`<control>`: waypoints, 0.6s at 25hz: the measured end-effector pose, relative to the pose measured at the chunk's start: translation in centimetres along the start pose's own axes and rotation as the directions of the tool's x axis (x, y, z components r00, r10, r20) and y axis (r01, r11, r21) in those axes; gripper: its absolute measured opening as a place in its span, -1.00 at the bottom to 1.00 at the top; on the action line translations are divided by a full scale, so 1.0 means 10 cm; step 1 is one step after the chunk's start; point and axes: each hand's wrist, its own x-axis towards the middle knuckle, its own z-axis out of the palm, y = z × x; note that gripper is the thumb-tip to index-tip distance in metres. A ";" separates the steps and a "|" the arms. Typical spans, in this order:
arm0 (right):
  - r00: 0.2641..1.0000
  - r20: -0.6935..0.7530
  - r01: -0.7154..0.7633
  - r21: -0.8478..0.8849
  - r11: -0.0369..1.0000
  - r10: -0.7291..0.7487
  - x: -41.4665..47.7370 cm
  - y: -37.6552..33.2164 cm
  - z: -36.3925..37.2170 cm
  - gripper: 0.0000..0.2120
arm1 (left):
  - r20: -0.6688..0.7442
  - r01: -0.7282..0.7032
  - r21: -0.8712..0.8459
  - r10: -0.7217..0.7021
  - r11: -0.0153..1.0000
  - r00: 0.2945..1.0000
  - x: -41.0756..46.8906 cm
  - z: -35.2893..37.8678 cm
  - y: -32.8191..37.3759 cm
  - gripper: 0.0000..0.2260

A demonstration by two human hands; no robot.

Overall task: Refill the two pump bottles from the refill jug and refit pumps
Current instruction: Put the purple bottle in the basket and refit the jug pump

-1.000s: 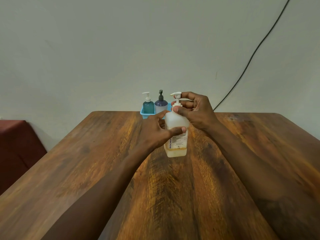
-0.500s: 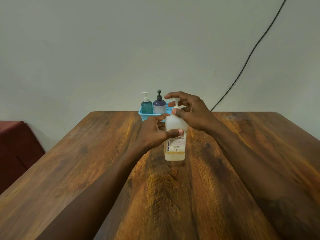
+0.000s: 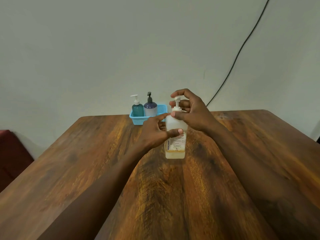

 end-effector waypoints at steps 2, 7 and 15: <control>0.998 -0.065 -0.013 -0.050 0.999 0.010 -0.05 0.13 -0.07 -0.34 | -0.006 -0.010 -0.019 0.010 1.000 1.000 0.11 0.10 0.02 -0.40; 0.938 -0.331 -0.126 -0.040 0.991 0.106 -0.10 0.47 -0.28 -0.34 | -0.014 -0.066 -0.012 0.066 0.998 0.998 0.45 0.46 0.09 -0.49; 0.848 -0.489 -0.328 -0.182 0.927 0.204 0.03 1.00 -0.69 -0.17 | -0.012 -0.114 0.010 0.114 0.993 0.993 1.14 1.23 0.16 -0.39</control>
